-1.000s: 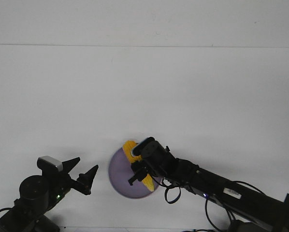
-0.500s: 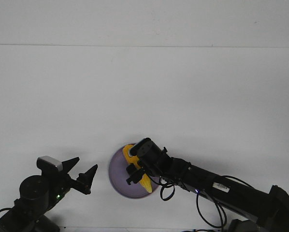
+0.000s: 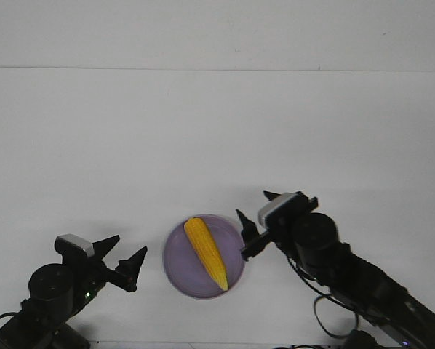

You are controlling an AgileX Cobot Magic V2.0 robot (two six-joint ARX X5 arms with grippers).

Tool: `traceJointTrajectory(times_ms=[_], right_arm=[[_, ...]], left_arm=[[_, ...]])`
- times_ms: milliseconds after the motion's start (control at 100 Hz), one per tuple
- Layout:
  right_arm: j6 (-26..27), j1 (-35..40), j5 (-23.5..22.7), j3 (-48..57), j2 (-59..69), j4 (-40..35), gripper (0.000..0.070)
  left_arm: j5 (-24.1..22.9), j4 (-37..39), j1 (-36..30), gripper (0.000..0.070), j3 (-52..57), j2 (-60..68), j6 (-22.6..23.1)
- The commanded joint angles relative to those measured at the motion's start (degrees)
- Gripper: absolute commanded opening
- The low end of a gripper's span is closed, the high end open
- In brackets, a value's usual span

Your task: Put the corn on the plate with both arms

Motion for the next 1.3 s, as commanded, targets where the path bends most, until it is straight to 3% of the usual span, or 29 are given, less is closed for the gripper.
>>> traceJointTrajectory(times_ms=[0,120,200,250,320,330,1160,1190,1290], right_arm=[[-4.81,0.09,2.6,-0.61,-3.1,-1.79,0.0486],[-5.46,-0.98,4.33,-4.48,-10.4,-3.54,0.0481],[-5.38,-1.57,4.5,-8.28,-14.73,-3.04,0.0455],[-5.2,-1.73,4.52,-10.62,-16.94,-2.43,0.0339],[-4.92,-1.75,4.39,-13.27,-19.3,-2.08,0.0],[-4.79,-1.75,4.33,-13.55,-19.56,-2.08,0.0],[-3.06,-1.75,4.09,-14.88,-21.24,-1.42,0.0013],[-3.06,-1.75,4.09,-14.88,-21.24,-1.42,0.0013],[-3.06,-1.75,4.09,-14.88,-21.24,-1.42,0.0013]], left_arm=[[-0.17,1.11,-0.22,0.0527,0.61,0.22,1.07],[-0.79,1.81,-0.22,0.0521,0.61,0.22,1.84],[-1.51,2.36,-0.22,0.0429,0.61,0.22,1.88],[-1.73,2.49,-0.22,0.031,0.61,0.22,1.88],[-1.81,2.47,-0.22,0.0012,0.61,0.22,2.27],[-1.84,2.45,-0.22,0.0,0.61,0.22,2.34],[-1.79,2.58,-0.22,0.0015,0.63,-0.31,2.05],[-2.1,2.51,-0.15,0.0013,0.61,-0.7,2.8],[-6.82,4.33,3.78,0.0014,-0.57,-3.04,12.0]])
